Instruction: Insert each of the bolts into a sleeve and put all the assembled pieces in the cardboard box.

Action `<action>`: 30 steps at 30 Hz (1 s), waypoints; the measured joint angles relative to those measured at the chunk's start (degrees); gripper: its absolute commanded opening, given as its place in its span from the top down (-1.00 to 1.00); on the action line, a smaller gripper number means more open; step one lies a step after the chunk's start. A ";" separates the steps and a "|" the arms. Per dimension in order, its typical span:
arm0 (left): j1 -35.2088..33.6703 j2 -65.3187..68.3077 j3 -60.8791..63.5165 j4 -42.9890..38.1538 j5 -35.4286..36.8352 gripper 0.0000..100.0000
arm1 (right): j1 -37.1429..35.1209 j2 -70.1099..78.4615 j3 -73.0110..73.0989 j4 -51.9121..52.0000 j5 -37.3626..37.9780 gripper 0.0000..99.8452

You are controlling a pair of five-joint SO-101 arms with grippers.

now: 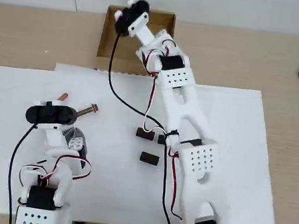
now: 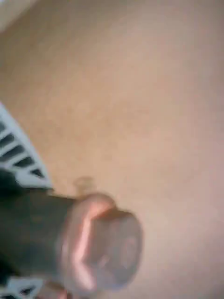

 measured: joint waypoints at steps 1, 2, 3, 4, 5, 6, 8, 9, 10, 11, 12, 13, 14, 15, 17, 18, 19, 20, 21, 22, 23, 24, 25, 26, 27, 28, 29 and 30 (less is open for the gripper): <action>0.00 0.00 0.00 0.00 0.00 0.99 | 0.09 2.02 -1.76 -0.18 1.05 0.99; 0.00 0.00 0.00 0.00 0.00 0.99 | 0.18 3.69 -3.34 -0.18 1.58 0.99; 0.00 0.00 0.00 0.00 0.00 0.99 | 0.18 5.19 -5.36 -0.18 2.11 0.97; 0.00 0.00 0.00 0.00 0.00 0.99 | 0.18 6.42 -7.30 -0.18 2.29 0.93; 0.00 0.00 0.00 0.00 0.00 0.99 | 0.18 7.47 -8.97 -0.18 2.55 0.88; 0.00 0.00 0.00 0.00 0.00 0.99 | 0.18 8.44 -10.55 0.26 2.73 0.81; 0.00 0.00 0.00 0.00 0.00 0.99 | 0.09 9.67 -13.63 2.73 2.73 0.70; 0.00 0.00 0.00 0.00 0.00 0.99 | 0.09 10.11 -14.95 4.22 2.73 0.67; 0.00 0.00 0.00 0.00 0.00 0.99 | 0.09 10.37 -16.00 5.89 2.73 0.66; 0.00 0.00 0.00 0.00 0.00 0.99 | 0.09 10.37 -17.23 7.47 2.73 0.66; 0.00 0.00 0.00 0.00 0.00 0.99 | 0.09 10.37 -18.37 8.79 2.73 0.66; 0.00 0.00 0.00 0.00 0.00 0.99 | 0.09 10.29 -19.60 9.85 2.64 0.66; 0.00 0.00 0.00 0.00 0.00 0.99 | 0.09 10.29 -20.75 10.99 2.64 0.66; 0.00 0.00 0.00 0.00 0.00 0.99 | 0.09 10.29 -21.80 12.04 2.64 0.66; 0.00 0.00 0.00 0.00 0.00 0.99 | 0.09 10.29 -24.00 14.42 2.64 0.66; 0.00 0.00 0.00 0.00 0.00 0.99 | 0.09 10.29 -25.32 16.00 2.64 0.66; 0.00 0.00 0.00 0.00 0.00 0.99 | 0.09 10.29 -26.73 17.67 2.64 0.66; 0.00 0.00 0.00 0.00 0.00 0.99 | 0.09 10.29 -28.31 19.43 2.64 0.67; 0.00 0.00 0.00 0.00 0.00 0.99 | 0.09 10.29 -30.07 21.71 2.64 0.70; 0.00 0.00 0.00 0.00 0.00 0.99 | 0.09 10.29 -32.00 24.62 2.64 0.74; 0.00 0.00 0.00 0.00 0.00 0.99 | 0.09 10.29 -34.20 27.60 2.64 0.80; 0.00 0.00 0.00 0.00 0.00 0.99 | 0.09 10.29 -36.40 30.86 2.64 0.86; 0.00 0.00 0.00 0.00 0.00 0.99 | 0.09 10.20 -37.80 34.20 2.64 0.94; 0.00 0.00 0.00 0.00 0.00 0.99 | 0.09 10.11 -38.59 37.45 2.64 1.00; 0.00 0.00 0.00 0.00 0.00 0.99 | 0.09 10.02 -39.12 40.70 2.64 0.99; 0.00 0.00 0.00 0.00 0.00 0.99 | 0.09 9.58 -39.30 44.04 2.64 0.97; 0.00 0.00 0.00 0.00 0.00 0.99 | 0.09 8.79 -39.30 47.47 2.64 0.97; 0.00 0.00 0.00 0.00 0.00 0.99 | 0.18 7.47 -39.30 50.64 2.64 0.99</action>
